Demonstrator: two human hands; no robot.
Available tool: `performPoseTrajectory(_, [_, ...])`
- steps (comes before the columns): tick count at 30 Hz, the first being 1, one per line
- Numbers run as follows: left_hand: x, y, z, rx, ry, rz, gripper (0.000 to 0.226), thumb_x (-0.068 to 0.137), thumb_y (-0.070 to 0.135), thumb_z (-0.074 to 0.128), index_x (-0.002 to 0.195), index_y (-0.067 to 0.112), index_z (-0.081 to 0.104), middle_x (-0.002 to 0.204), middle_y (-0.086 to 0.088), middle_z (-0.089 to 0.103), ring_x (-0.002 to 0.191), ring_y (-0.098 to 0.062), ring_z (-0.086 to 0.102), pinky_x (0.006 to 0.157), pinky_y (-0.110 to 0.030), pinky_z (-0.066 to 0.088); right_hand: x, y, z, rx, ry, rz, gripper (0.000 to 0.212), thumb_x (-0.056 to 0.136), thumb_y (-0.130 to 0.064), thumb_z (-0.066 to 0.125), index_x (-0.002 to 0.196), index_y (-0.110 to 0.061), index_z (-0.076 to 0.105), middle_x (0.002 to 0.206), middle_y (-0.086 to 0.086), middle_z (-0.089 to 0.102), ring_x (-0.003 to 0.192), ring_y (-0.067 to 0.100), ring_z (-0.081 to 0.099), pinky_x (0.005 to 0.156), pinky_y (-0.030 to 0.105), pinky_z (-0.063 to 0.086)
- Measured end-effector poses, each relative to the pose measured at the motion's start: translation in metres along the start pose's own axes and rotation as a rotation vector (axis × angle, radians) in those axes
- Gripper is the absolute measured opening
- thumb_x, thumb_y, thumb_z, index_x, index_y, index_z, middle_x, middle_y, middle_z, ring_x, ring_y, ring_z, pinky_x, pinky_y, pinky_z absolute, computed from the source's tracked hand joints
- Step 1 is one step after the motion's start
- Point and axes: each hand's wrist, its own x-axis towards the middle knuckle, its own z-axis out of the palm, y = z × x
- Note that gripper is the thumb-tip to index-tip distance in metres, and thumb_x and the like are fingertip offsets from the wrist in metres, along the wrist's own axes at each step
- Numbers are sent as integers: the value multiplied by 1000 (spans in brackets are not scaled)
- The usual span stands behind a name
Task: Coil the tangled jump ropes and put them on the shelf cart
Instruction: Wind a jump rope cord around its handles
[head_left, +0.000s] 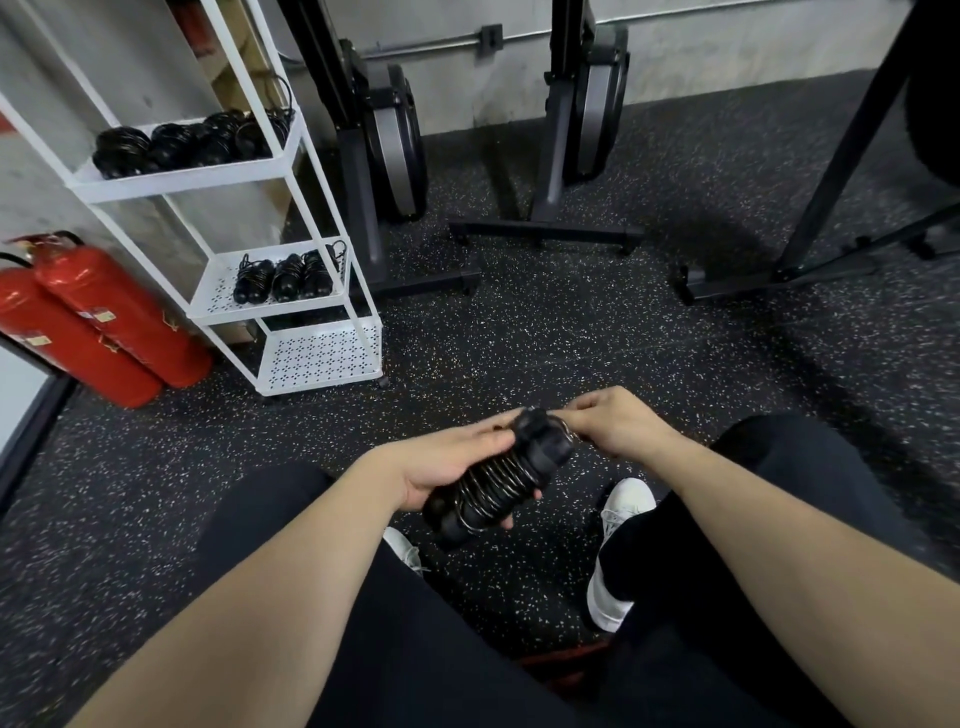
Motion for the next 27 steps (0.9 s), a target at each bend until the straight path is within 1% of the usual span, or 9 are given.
performPoseTrajectory(2, [9, -6, 0, 171, -4, -53, 64, 92, 50, 67, 147, 49, 35, 129, -9, 68, 107, -27, 69, 95, -45, 57, -1, -2, 0, 9, 28, -50, 32, 76, -52, 82, 89, -23, 77, 55, -4, 55, 40, 9, 29, 40, 21, 24])
performPoseTrajectory(4, [19, -14, -1, 459, 16, -78, 98, 83, 63, 73, 162, 37, 20, 161, 1, 40, 141, -19, 45, 121, -45, 34, -3, -4, 3, -5, 38, -105, 29, 72, -52, 86, 84, -27, 77, 47, -7, 51, 41, 10, 28, 41, 23, 22])
performPoseTrajectory(6, [26, -16, 3, 613, 39, -92, 105, 85, 61, 73, 165, 32, 12, 168, 7, 26, 149, -12, 32, 125, -36, 24, -3, -5, 9, -33, 42, -156, 25, 71, -52, 87, 77, -30, 78, 49, -4, 58, 45, 13, 33, 46, 25, 27])
performPoseTrajectory(11, [37, -26, 1, 662, 191, -140, 90, 66, 82, 75, 144, 47, 48, 136, 21, 62, 124, -6, 58, 114, -38, 42, -5, -8, 18, -45, 69, -250, 18, 75, -48, 85, 75, -31, 79, 69, -7, 73, 49, 10, 45, 54, 29, 37])
performPoseTrajectory(15, [35, -22, 0, 608, 371, -110, 51, 86, 62, 71, 127, 33, 64, 113, 12, 71, 102, -6, 66, 90, -25, 53, -9, -11, 25, -104, 53, -339, 14, 79, -43, 84, 76, -30, 78, 75, -15, 74, 71, 6, 68, 73, 35, 57])
performPoseTrajectory(18, [37, -24, -3, 483, 456, -57, 28, 93, 52, 67, 112, 31, 65, 98, 6, 76, 84, -9, 73, 70, -24, 57, -7, -12, 26, -120, 39, -372, 9, 84, -39, 81, 83, -30, 78, 76, -14, 74, 72, 6, 66, 77, 38, 58])
performPoseTrajectory(21, [36, -24, -4, 159, 420, -28, 23, 98, 39, 66, 110, 20, 66, 95, -8, 75, 76, -21, 72, 71, -38, 60, -7, -12, 20, -106, -90, -393, 9, 96, -32, 70, 101, -34, 76, 69, -9, 71, 58, 8, 58, 63, 33, 52])
performPoseTrajectory(24, [36, -23, -11, -73, 468, -20, 36, 94, 32, 74, 120, 12, 62, 95, -13, 71, 70, -25, 70, 62, -40, 58, -7, -10, 15, -144, -197, -400, 24, 104, -26, 58, 123, -37, 67, 59, -10, 64, 54, 8, 54, 58, 29, 44])
performPoseTrajectory(27, [34, -18, -15, -211, 518, -21, 40, 92, 25, 76, 126, 13, 59, 98, -15, 72, 71, -27, 70, 65, -42, 57, -8, -11, 10, -99, -172, -419, 26, 104, -21, 56, 118, -42, 65, 70, -12, 62, 60, 8, 55, 60, 26, 47])
